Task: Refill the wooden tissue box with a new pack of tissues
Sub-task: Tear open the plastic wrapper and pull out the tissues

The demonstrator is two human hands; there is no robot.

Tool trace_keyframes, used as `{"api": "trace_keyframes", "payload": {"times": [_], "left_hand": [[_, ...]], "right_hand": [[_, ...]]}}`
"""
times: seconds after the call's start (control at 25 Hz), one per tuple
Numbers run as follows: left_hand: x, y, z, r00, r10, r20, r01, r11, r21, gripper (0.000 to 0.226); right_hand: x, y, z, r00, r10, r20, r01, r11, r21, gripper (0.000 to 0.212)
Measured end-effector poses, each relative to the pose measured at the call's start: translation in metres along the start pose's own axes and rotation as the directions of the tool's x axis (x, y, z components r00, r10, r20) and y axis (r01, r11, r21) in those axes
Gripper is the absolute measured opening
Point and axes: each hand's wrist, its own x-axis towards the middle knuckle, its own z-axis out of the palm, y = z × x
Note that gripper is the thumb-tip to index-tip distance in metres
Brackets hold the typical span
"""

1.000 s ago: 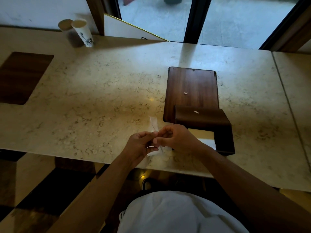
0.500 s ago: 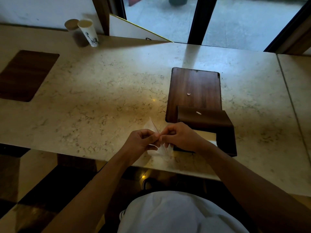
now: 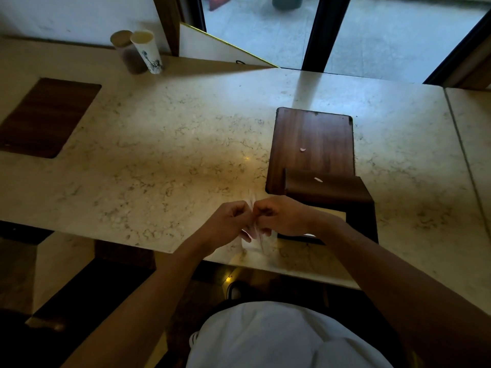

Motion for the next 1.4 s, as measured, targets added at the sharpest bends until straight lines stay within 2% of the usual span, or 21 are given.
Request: {"api": "trace_keyframes", "payload": {"times": [0.2, 0.32, 0.52, 0.72, 0.8, 0.88, 0.92, 1.0, 1.12, 1.4], "left_hand": [[-0.002, 0.002, -0.006, 0.997, -0.060, 0.051, 0.051, 0.986, 0.158, 0.028], [-0.004, 0.004, -0.009, 0.998, -0.043, 0.054, 0.032, 0.981, 0.190, 0.034], [-0.002, 0.006, -0.006, 0.999, 0.047, -0.021, -0.040, 0.968, 0.247, 0.035], [0.004, 0.008, -0.007, 0.995, 0.065, -0.070, -0.043, 0.958, 0.283, 0.036], [0.006, 0.006, -0.010, 0.986, 0.108, -0.123, -0.046, 0.904, 0.425, 0.040], [0.005, 0.002, -0.020, 0.968, 0.146, -0.205, 0.002, 0.810, 0.587, 0.043], [0.004, 0.000, -0.027, 0.958, 0.152, -0.244, 0.041, 0.769, 0.638, 0.043], [0.004, 0.001, -0.040, 0.950, 0.140, -0.280, 0.098, 0.717, 0.690, 0.041], [0.007, 0.007, -0.042, 0.959, 0.118, -0.259, 0.109, 0.687, 0.718, 0.040], [0.004, 0.012, -0.034, 0.964, 0.077, -0.253, 0.106, 0.764, 0.636, 0.039]], "right_hand": [[0.002, 0.001, 0.005, 0.999, 0.024, 0.033, -0.026, 0.999, 0.043, 0.015], [0.003, 0.001, 0.010, 1.000, -0.004, -0.026, 0.005, 0.999, 0.050, 0.019], [0.008, -0.002, 0.013, 0.986, -0.054, -0.157, 0.057, 0.998, 0.017, 0.020], [0.008, -0.003, 0.019, 0.968, -0.069, -0.241, 0.074, 0.997, 0.014, 0.023], [0.006, 0.002, 0.016, 0.927, -0.042, -0.373, 0.040, 0.999, -0.013, 0.025], [0.001, 0.013, 0.002, 0.860, 0.019, -0.510, -0.040, 0.999, -0.030, 0.024], [-0.002, 0.018, -0.004, 0.846, 0.034, -0.532, -0.078, 0.995, -0.062, 0.023], [-0.006, 0.023, -0.008, 0.867, 0.037, -0.497, -0.134, 0.978, -0.160, 0.022], [-0.005, 0.022, -0.003, 0.864, 0.045, -0.501, -0.162, 0.968, -0.191, 0.024], [-0.003, 0.020, -0.011, 0.836, 0.058, -0.545, -0.152, 0.980, -0.129, 0.025]]}}
